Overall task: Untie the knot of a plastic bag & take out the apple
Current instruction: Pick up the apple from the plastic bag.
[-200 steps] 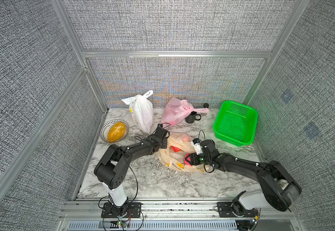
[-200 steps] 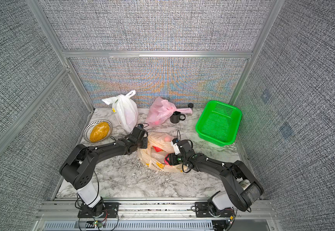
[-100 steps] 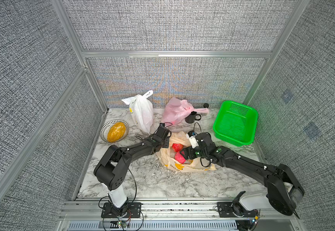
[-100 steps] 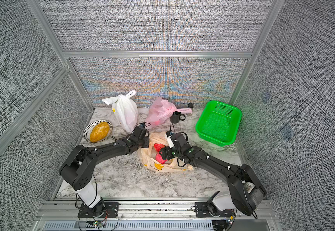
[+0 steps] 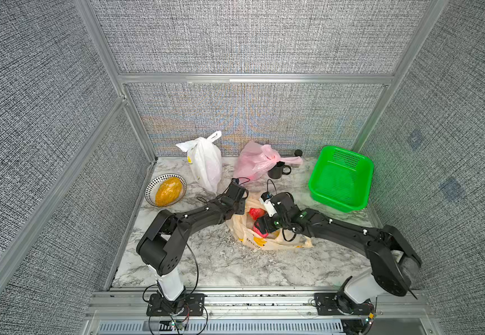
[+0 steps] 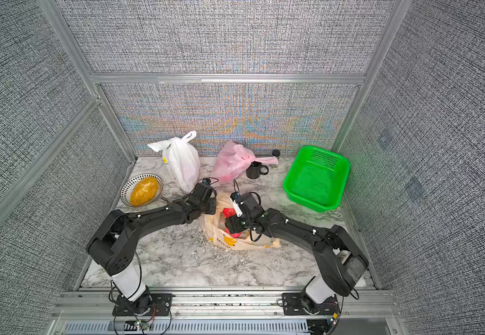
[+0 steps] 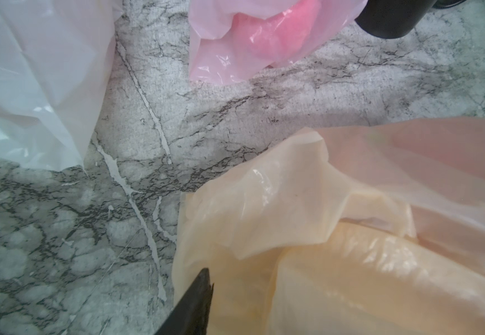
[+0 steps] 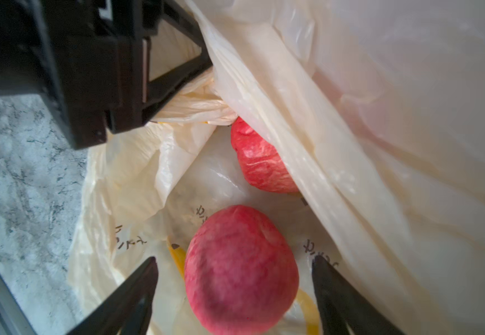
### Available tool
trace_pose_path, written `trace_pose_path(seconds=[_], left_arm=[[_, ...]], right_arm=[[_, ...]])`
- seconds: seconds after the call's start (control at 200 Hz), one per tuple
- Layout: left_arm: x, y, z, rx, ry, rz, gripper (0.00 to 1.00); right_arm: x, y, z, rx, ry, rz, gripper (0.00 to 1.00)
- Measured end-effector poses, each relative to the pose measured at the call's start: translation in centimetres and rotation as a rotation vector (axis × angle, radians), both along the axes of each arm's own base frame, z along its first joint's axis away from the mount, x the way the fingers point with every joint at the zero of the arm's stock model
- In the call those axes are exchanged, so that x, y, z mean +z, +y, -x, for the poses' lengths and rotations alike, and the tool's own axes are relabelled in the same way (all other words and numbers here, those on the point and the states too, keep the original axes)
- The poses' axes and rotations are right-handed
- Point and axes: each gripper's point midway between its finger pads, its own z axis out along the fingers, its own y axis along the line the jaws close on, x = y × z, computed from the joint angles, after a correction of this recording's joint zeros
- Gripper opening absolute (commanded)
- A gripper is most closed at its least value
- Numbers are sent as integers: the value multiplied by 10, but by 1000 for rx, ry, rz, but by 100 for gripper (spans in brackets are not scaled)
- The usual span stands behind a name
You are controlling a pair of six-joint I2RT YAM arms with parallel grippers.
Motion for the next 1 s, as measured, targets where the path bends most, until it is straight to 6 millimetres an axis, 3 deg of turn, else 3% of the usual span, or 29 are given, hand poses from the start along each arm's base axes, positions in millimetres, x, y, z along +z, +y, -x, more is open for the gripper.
trace_pose_path(seconds=[0.205,0.355,0.495,0.556,0.626,0.781,1.001], left_arm=[[0,0,0,-2,-1,-2,48],[0,0,0,-6,-1,-4,48],[0,-1,0,-6,-1,-4,48],[0,-1,0,-6,-1,-4,48],[0,-1,0,-6,-1,-4,48],[0,-1,0,-6,-1,-4,48],[0,-1,0,-7,-1,-4,48]], right_arm=[[-29,0,1,1,46,47,86],[-40,-3,5,1,60,67,84],[-41,-3,5,-1,56,68,70],[-39,-4,4,-3,52,67,58],[-33,-3,4,-3,40,56,51],[-9,1,-1,-3,-1,18,50],[43,13,-2,30,-62,-81,49]])
